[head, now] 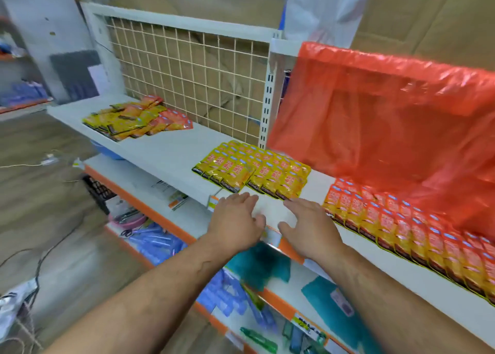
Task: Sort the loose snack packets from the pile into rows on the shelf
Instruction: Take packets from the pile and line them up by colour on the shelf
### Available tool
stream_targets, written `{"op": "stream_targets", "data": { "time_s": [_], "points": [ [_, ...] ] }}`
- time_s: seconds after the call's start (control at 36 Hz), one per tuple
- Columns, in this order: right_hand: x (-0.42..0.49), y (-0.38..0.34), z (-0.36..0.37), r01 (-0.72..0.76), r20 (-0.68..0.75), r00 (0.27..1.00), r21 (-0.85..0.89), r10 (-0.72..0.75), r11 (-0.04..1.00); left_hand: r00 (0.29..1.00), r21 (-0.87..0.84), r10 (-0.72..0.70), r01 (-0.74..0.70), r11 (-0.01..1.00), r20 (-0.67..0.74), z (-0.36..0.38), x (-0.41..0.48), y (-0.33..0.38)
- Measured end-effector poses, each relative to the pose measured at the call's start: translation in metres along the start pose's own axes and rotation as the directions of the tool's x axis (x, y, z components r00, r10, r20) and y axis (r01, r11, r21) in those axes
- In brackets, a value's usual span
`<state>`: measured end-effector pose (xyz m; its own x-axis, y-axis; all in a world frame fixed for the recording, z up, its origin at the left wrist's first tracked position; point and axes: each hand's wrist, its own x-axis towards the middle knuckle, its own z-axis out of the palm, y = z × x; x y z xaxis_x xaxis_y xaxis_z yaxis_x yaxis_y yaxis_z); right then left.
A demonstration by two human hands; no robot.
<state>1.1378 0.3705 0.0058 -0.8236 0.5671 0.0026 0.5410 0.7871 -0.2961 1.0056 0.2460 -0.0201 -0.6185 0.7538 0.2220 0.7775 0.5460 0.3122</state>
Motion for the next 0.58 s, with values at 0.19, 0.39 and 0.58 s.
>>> {"op": "stream_targets", "data": {
  "time_s": [0.19, 0.39, 0.58],
  "points": [
    [0.063, -0.08, 0.027, 0.141, 0.051, 0.989, 0.013, -0.142, 0.99, 0.993, 0.05, -0.116, 0.117, 0.992, -0.034, -0.025, 0.009, -0.089],
    [0.144, -0.139, 0.049, 0.259, 0.088, 0.962, 0.019, -0.26, 0.966, 0.974, 0.059, -0.221, 0.223, 0.973, -0.044, -0.04, 0.044, -0.162],
    [0.235, -0.194, 0.064, 0.366, 0.111, 0.923, 0.038, -0.368, 0.93, 0.942, 0.05, -0.33, 0.333, 0.942, -0.056, -0.065, 0.095, -0.228]
  ]
}}
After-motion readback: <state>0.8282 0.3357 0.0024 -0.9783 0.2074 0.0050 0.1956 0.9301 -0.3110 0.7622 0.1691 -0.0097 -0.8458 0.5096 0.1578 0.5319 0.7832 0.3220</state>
